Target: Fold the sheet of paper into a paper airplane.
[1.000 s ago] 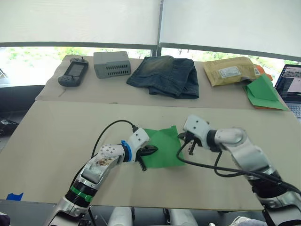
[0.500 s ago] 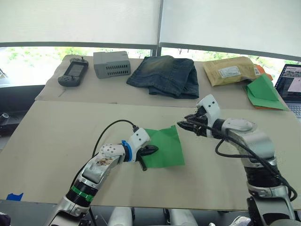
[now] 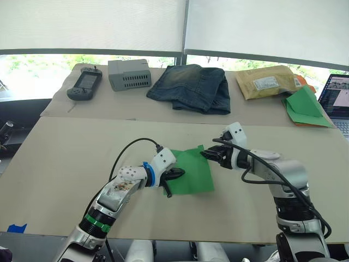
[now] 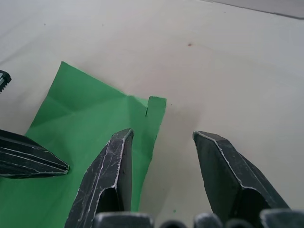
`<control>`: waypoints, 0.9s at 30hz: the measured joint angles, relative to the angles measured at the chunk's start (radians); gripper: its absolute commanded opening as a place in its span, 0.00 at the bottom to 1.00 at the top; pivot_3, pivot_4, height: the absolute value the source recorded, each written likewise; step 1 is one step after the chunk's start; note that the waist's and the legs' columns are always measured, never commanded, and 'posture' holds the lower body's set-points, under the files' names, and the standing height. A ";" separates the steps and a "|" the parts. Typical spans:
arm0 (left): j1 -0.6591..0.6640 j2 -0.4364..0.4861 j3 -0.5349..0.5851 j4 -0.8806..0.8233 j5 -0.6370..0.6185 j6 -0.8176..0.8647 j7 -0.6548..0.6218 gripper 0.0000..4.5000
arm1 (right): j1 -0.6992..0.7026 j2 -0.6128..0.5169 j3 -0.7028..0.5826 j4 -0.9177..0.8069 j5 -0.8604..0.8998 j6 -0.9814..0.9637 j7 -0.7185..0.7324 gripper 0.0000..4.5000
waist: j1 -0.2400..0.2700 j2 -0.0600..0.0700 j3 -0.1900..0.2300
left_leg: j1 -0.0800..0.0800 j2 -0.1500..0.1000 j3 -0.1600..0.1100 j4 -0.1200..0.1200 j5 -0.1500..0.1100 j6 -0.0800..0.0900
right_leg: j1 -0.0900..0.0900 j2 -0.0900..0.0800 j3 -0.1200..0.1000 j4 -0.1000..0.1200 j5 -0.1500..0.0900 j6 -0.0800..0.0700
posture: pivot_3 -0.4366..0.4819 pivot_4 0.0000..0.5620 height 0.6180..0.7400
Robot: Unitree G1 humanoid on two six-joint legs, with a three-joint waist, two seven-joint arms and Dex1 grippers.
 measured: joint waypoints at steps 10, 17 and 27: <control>-0.001 -0.002 0.001 -0.002 0.001 0.006 0.001 0.00 | 0.015 0.031 0.002 0.002 0.045 -0.057 0.016 0.01 | 0.000 0.000 0.000 | 0.000 0.000 0.000 0.000 0.000 0.000 | 0.000 0.000 0.000 0.000 -0.001 0.002 | 0.48 0.27 1.00; -0.018 0.001 0.006 -0.002 0.000 0.038 -0.010 0.00 | 0.093 -0.076 0.184 0.011 -0.127 -0.403 0.048 0.01 | -0.003 0.000 0.000 | 0.000 0.000 0.001 0.000 0.000 0.000 | 0.000 0.000 0.000 0.000 -0.003 0.005 | 0.48 0.27 1.00; -0.022 0.006 0.018 0.001 0.000 0.048 -0.031 0.00 | 0.125 -0.117 0.282 0.109 -0.345 -0.845 0.051 0.01 | -0.006 0.000 0.000 | 0.000 0.000 0.001 0.000 0.000 0.000 | 0.000 0.000 0.001 0.000 -0.003 0.005 | 0.48 0.27 1.00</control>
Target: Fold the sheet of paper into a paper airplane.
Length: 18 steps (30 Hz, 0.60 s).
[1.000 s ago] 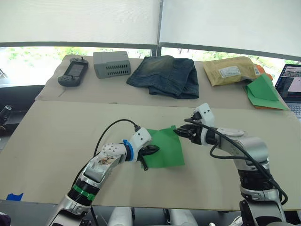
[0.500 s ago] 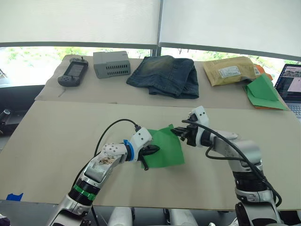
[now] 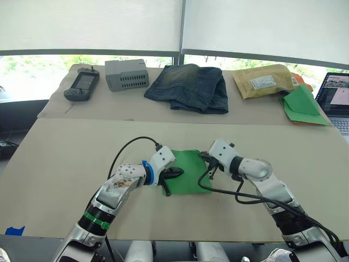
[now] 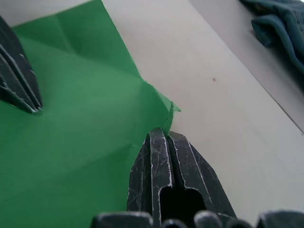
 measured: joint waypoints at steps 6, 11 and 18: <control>-0.003 -0.001 0.000 0.006 0.001 0.000 0.000 0.00 | 0.034 0.032 0.003 -0.044 0.024 0.037 0.041 0.01 | 0.000 0.000 0.000 | 0.001 0.000 0.000 0.000 0.000 0.000 | 0.000 0.000 0.000 0.001 0.000 0.000 | 0.48 0.27 1.00; -0.006 -0.004 0.000 0.011 0.001 -0.001 0.000 0.00 | 0.034 0.031 0.038 -0.046 -0.024 0.042 0.038 0.01 | 0.002 0.000 0.000 | 0.001 0.000 0.000 0.001 0.000 0.000 | 0.000 0.000 0.000 0.001 0.000 0.000 | 0.48 0.27 1.00; -0.013 -0.006 -0.001 0.021 0.001 -0.001 0.000 0.00 | 0.033 0.024 0.067 -0.039 -0.089 0.014 0.038 0.01 | 0.004 0.000 0.000 | 0.001 0.000 0.000 0.001 0.000 0.000 | 0.000 0.000 0.000 0.001 0.000 0.000 | 0.48 0.27 1.00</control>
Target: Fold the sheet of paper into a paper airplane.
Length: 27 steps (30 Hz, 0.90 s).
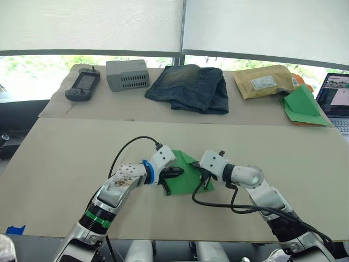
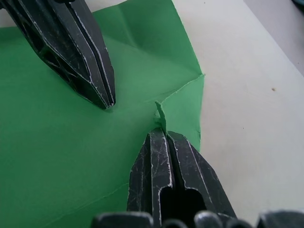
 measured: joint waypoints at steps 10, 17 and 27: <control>-0.006 -0.019 0.009 0.014 -0.002 0.003 0.008 0.00 | 0.000 0.008 -0.028 -0.030 0.043 0.077 0.041 0.60 | 0.001 0.000 0.000 | 0.000 0.000 0.000 0.001 0.000 0.000 | 0.000 0.000 0.000 0.000 0.000 0.000 | 0.48 0.27 1.00; -0.028 -0.061 0.083 0.051 -0.035 0.045 0.048 0.00 | -0.001 0.011 -0.052 -0.038 0.046 0.106 0.036 0.97 | -0.001 0.000 0.000 | 0.000 0.000 0.000 0.001 0.000 0.000 | 0.000 0.000 0.000 0.000 0.000 0.000 | 0.48 0.27 1.00; -0.027 -0.058 0.072 0.048 -0.034 0.061 0.048 0.00 | -0.005 0.036 -0.058 -0.037 0.050 0.119 0.002 0.69 | 0.000 0.000 0.000 | -0.001 0.000 0.000 0.001 0.000 0.000 | 0.000 0.000 0.000 0.000 0.000 0.000 | 0.48 0.27 1.00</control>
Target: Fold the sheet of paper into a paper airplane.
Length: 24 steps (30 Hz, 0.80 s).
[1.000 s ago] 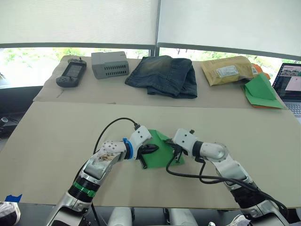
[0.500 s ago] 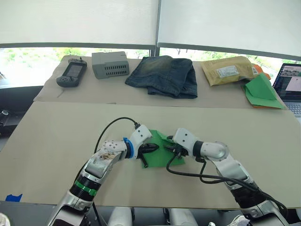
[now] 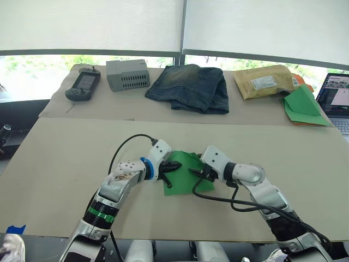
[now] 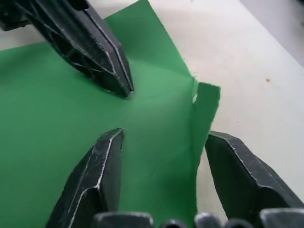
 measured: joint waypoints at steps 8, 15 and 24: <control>-0.001 0.016 -0.027 -0.006 0.014 -0.015 0.000 0.00 | -0.029 0.002 -0.058 -0.051 0.071 0.106 0.011 0.69 | 0.001 0.000 0.000 | 0.000 0.000 0.000 0.000 0.000 0.000 | 0.000 0.000 0.000 0.000 0.001 -0.002 | 0.48 0.27 1.00; -0.007 0.025 -0.039 -0.005 0.036 -0.028 -0.002 0.00 | -0.029 0.000 -0.062 -0.053 0.108 0.168 0.018 0.44 | 0.001 0.000 0.000 | 0.000 0.000 0.000 0.000 0.000 0.000 | 0.000 0.000 0.000 0.000 0.000 -0.001 | 0.48 0.27 1.00; -0.008 0.026 -0.040 -0.005 0.037 -0.028 -0.004 0.00 | -0.026 -0.006 -0.059 -0.065 0.107 0.142 0.018 0.01 | 0.001 0.000 0.000 | 0.000 0.000 0.000 0.000 0.000 0.000 | 0.000 0.000 0.000 0.000 0.000 0.000 | 0.48 0.27 1.00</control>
